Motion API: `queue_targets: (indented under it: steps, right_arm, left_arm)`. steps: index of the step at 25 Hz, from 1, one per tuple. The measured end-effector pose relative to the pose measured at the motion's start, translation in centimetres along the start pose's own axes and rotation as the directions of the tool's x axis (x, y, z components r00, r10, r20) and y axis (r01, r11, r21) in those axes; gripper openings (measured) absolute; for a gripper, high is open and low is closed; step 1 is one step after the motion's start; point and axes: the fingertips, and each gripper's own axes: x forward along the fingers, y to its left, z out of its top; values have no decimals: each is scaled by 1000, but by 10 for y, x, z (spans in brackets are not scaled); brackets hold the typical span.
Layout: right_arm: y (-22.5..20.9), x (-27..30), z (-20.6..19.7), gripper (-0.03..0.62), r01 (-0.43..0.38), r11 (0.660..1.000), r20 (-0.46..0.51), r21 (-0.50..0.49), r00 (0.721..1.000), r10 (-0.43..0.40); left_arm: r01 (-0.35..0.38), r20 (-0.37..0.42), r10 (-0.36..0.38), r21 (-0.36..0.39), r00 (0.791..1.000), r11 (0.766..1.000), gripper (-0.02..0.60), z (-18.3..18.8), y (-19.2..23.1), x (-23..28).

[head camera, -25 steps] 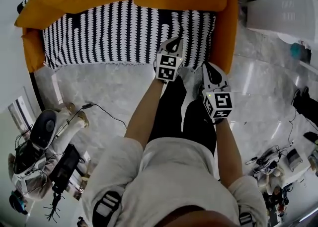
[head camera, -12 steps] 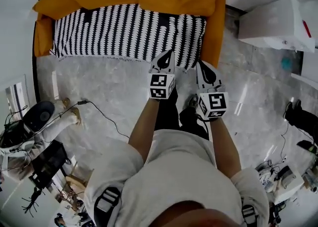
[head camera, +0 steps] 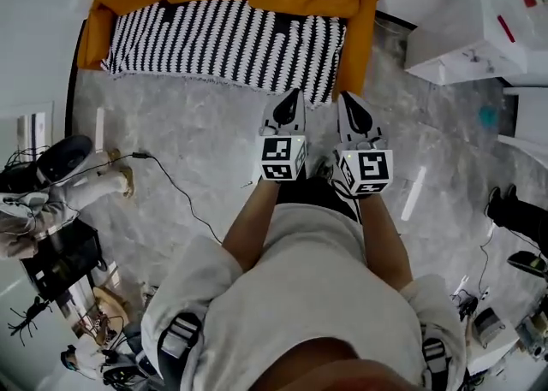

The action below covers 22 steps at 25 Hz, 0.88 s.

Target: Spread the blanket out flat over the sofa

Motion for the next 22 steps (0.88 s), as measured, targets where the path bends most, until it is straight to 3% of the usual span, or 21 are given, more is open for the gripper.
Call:
queue_targets:
  steps: [10,22]
  right_arm:
    - [26,-90,59,20,-74,992,164,-102,982,90]
    - [25,-125,92,20,-65,982,233,-180,967,106]
  left_arm:
    - [-72,186,57,70,981,995,12,57,-70,-100]
    - [-116,293,87,85,952,990,11,95,-89,-134]
